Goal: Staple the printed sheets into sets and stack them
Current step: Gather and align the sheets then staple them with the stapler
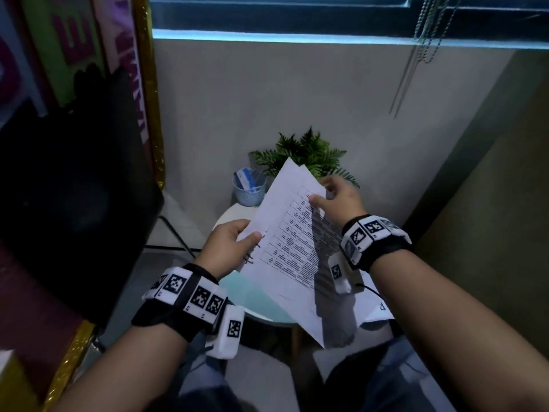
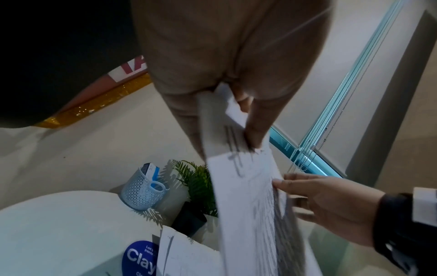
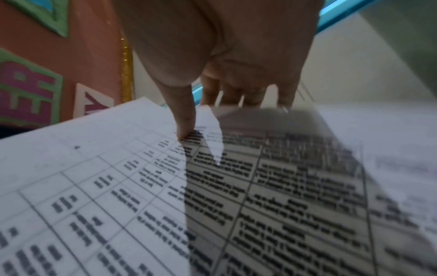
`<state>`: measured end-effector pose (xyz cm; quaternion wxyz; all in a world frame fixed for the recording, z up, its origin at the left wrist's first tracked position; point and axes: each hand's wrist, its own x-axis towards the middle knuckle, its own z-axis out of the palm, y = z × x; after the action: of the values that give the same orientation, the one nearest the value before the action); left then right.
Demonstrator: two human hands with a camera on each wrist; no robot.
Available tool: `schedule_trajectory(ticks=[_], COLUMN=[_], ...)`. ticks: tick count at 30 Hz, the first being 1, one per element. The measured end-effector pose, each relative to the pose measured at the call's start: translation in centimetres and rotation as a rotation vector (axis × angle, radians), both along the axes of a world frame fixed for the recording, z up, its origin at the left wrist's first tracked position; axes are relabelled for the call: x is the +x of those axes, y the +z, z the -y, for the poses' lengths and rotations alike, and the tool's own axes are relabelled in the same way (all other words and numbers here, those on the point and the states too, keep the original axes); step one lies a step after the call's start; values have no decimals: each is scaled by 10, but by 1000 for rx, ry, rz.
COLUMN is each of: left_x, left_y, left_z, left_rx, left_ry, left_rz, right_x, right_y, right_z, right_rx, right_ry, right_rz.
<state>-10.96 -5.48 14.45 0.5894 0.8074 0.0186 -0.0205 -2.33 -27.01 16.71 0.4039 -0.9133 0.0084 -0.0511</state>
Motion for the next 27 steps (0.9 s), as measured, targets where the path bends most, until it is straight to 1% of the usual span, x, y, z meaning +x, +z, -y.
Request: schedule_trajectory(ticks=[2,3,4,7,8,10,14,21,24,27], left_x=[-4,-5,-4,-2,-2,-3,-7,-10,-9,-7], left_y=[-1,-2,-2,-4,-4,-3,-5,-4,-4,-5], left_z=[2,3,4,9,12,16,21,26,29,31], left_rx=[-25,-28,-22,2,1,0,49,134,144,106], left_ry=[45,49,46,33,33,36,26,-20,-8,35], left_rz=[21,34,45,56,52,54,86,141,162,191], right_x=[-11,-18,-25,-52,-59,-67,-71,-71,-72,-72], right_y=[3,4,5,4,3,-2,-8,-10,-10,-13], right_z=[-8,-14,-19,-37,-42,-47,-47,-45,-46,-45], right_rx=[-27,8,77,295,340,387,446,439,422,460], right_ry=[-119,-146,-132,26,58,76,31,-2,8,17], right_rz=[103,125,99,-147,-206,-262,-324,-350,-329,-262])
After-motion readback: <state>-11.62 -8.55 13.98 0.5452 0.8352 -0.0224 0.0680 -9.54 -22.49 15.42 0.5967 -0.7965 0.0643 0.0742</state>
